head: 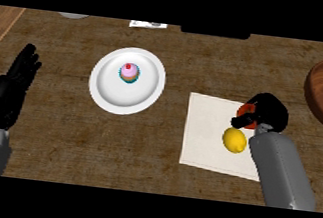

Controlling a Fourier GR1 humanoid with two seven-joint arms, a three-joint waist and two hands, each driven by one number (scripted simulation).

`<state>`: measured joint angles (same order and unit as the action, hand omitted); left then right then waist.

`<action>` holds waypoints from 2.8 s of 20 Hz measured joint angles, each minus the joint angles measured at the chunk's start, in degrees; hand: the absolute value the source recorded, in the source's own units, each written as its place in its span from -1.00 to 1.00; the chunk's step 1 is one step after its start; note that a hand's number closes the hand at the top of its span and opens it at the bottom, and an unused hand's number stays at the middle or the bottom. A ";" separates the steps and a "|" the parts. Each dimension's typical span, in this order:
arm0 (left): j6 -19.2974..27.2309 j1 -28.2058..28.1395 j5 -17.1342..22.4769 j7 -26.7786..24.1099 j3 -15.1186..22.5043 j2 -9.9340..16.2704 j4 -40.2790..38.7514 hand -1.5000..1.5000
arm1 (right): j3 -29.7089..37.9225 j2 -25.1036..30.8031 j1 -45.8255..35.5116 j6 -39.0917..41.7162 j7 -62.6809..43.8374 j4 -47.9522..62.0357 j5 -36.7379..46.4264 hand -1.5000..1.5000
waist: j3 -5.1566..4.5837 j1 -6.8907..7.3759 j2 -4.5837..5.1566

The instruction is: Pick the tomato from the placemat and place it in the bowl

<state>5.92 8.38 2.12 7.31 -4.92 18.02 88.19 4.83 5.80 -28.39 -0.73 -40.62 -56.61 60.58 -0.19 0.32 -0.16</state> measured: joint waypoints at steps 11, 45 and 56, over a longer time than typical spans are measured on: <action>-0.70 0.71 -0.85 0.64 -0.63 -0.79 -0.75 0.00 | -10.60 4.27 3.49 3.22 22.63 -1.37 0.76 1.00 | -0.10 -0.12 -0.59; -2.34 -0.96 -1.76 0.29 -1.36 -2.08 1.91 0.00 | 17.44 38.97 4.17 23.72 66.19 -12.52 -37.34 1.00 | 0.21 0.47 0.33; -2.96 1.86 -2.63 0.69 -1.21 -2.47 0.31 0.00 | 13.46 38.29 -12.76 12.02 80.83 21.24 -28.05 1.00 | 0.31 1.94 0.93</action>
<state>2.96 10.25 -0.51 8.00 -6.13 15.54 88.49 18.29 44.09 -41.15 11.29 40.22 -35.37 32.54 0.12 2.25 0.76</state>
